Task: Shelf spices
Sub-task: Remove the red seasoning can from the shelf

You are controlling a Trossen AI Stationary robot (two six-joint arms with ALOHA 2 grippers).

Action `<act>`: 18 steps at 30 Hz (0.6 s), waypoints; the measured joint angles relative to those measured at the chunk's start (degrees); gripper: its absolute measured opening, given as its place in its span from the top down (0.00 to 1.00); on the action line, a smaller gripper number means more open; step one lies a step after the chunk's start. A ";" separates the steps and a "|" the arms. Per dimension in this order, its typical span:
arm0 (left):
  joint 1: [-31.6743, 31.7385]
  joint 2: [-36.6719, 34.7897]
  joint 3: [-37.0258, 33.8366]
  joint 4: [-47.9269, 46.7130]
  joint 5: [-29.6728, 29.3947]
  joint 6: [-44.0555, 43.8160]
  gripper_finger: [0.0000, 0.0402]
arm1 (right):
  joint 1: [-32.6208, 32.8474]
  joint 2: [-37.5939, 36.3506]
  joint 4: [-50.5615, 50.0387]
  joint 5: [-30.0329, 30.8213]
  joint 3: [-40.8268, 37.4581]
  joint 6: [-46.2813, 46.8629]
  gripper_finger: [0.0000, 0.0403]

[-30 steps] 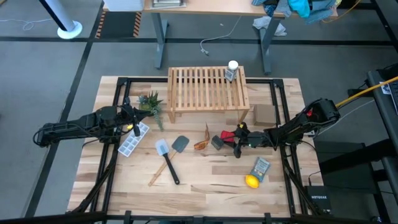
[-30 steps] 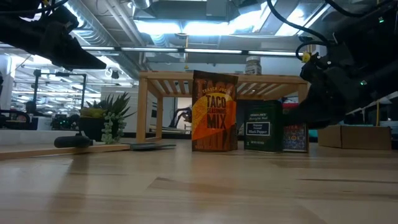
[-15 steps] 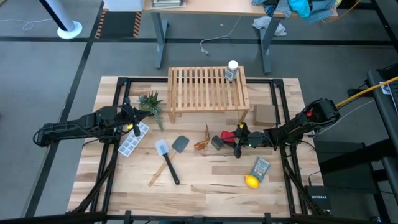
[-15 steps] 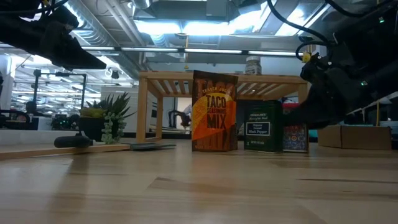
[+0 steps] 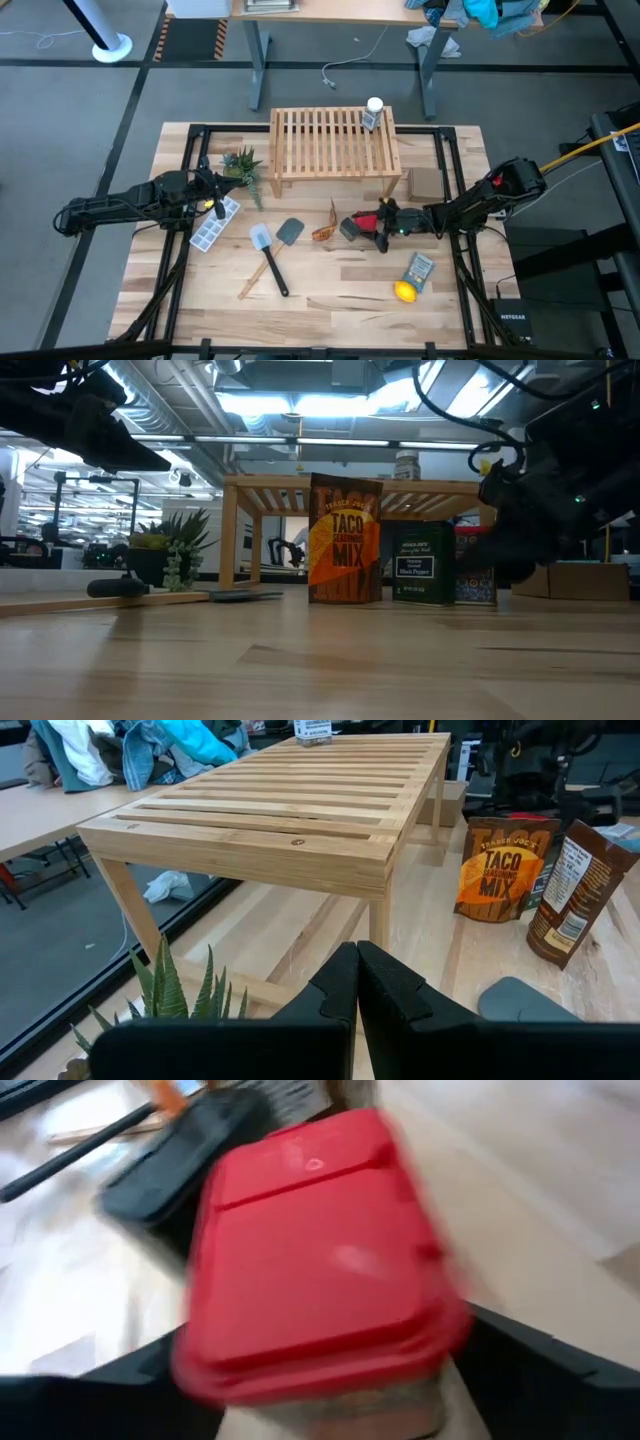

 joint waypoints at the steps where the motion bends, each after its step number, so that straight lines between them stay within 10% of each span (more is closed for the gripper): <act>1: 0.00 -0.01 0.00 0.01 0.01 -0.01 0.99 | 0.09 0.00 0.02 -0.32 0.07 -0.06 0.11; 18: 0.00 0.01 0.00 -0.01 0.01 0.01 0.99 | 0.10 0.00 0.28 2.38 2.43 -6.01 0.06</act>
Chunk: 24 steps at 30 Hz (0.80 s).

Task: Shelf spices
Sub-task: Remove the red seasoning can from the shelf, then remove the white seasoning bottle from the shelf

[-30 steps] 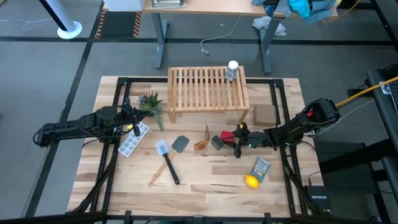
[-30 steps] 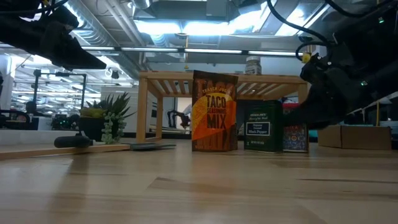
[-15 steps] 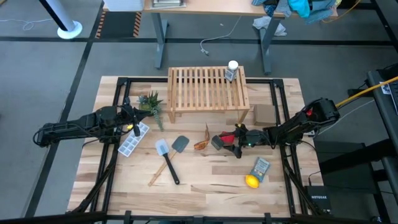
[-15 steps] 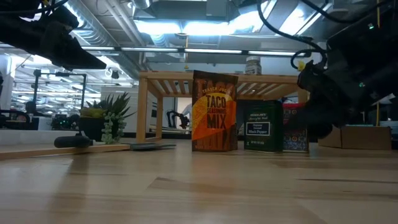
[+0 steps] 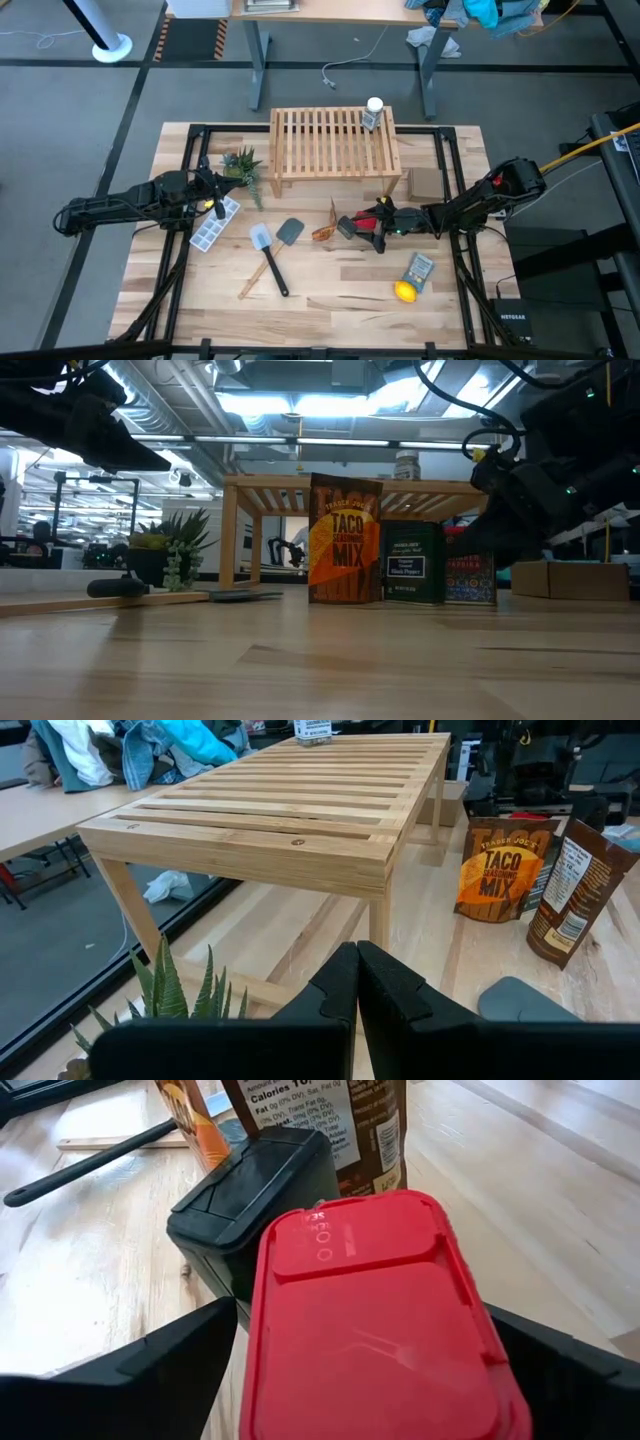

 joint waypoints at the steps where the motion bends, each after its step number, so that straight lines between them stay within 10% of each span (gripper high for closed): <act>1: 0.00 -0.02 0.00 0.00 0.00 -0.01 0.99 | -0.02 0.00 0.00 0.00 0.00 0.00 0.06; 24: 0.00 0.00 0.00 -0.04 0.00 0.00 0.99 | 0.00 -22.48 -2.57 -2.75 0.02 -11.48 0.06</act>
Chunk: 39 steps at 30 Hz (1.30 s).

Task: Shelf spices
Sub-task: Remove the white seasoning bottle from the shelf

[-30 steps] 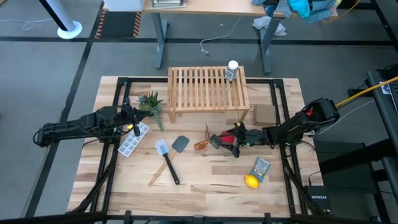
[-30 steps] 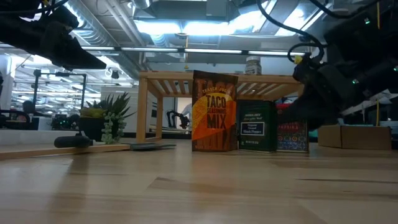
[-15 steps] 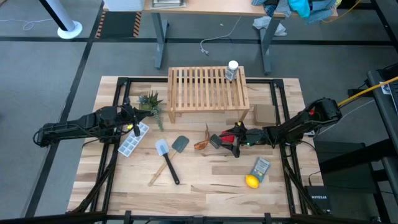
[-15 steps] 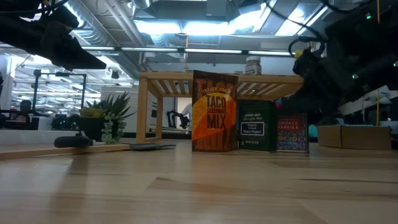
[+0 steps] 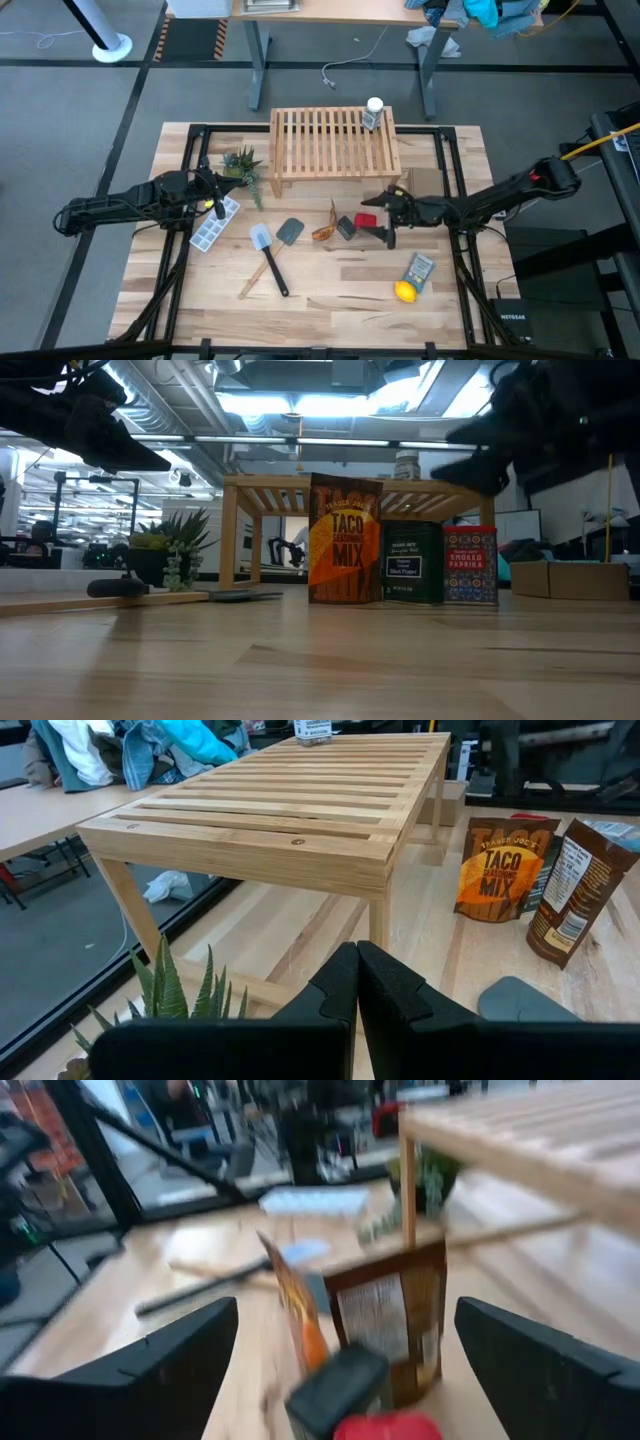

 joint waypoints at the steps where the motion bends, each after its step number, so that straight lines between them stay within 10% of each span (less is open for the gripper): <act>1: 0.00 0.00 0.00 -0.02 0.00 0.02 0.99 | 0.00 -0.90 0.27 0.00 0.00 -0.01 0.06; 21: 0.00 -0.02 0.00 0.07 0.00 0.02 0.99 | 0.00 -3.07 16.13 3.01 0.07 -8.99 0.06; 31: 0.00 0.00 0.00 0.07 0.00 0.02 0.99 | -2.67 -3.05 17.48 43.62 6.46 -34.58 0.06; 39: 0.00 0.00 0.00 0.04 -0.02 2.50 0.99 | -16.57 -3.03 13.59 38.97 10.43 -34.81 0.06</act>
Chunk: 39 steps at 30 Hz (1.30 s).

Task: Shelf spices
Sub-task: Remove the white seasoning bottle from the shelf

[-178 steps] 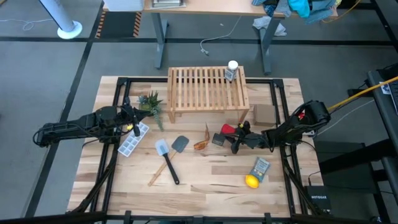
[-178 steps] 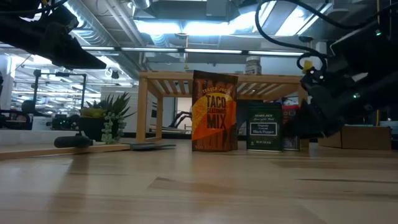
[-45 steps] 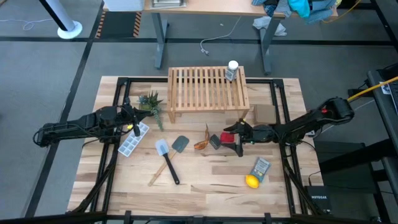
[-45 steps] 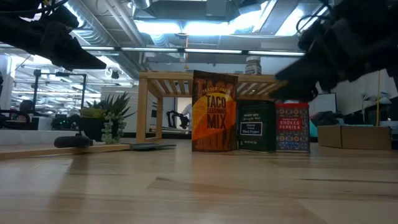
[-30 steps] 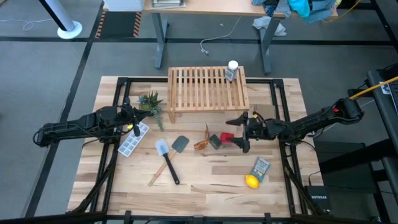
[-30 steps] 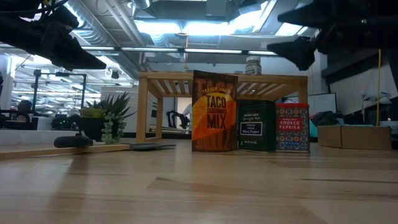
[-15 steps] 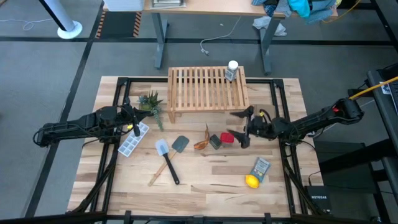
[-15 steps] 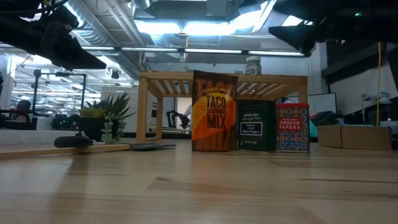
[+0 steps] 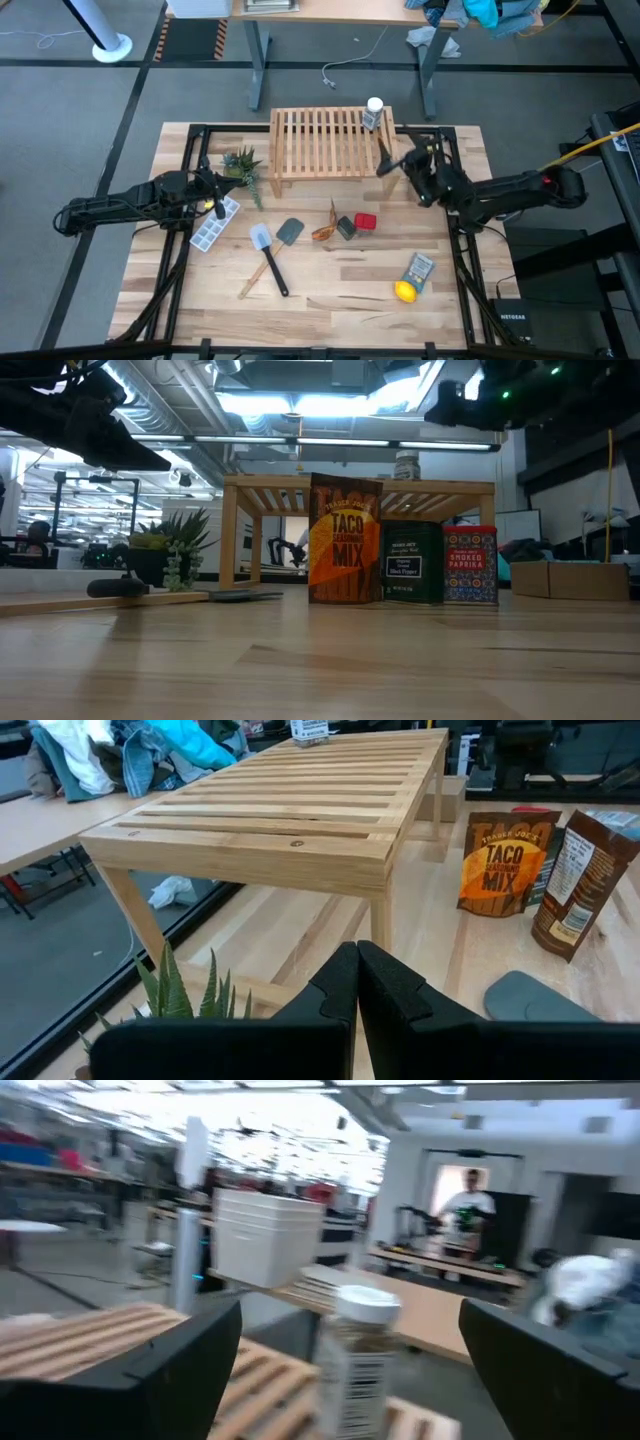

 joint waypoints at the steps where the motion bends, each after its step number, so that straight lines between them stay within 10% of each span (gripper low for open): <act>1: 0.00 0.00 0.00 0.00 0.00 0.41 0.99 | -1.66 0.00 -0.60 -0.01 0.04 0.08 0.06; 5: 0.00 0.00 0.00 -0.04 0.00 0.60 0.99 | -5.97 0.00 -3.02 -2.80 0.04 9.60 0.06; 13: 0.00 0.00 0.00 -0.35 0.02 1.00 0.99 | -15.76 1.53 -8.97 -27.13 0.06 23.49 0.06; 39: 0.00 0.00 0.00 -0.55 0.00 1.61 0.99 | -28.58 20.49 -13.53 -39.34 13.16 18.20 0.06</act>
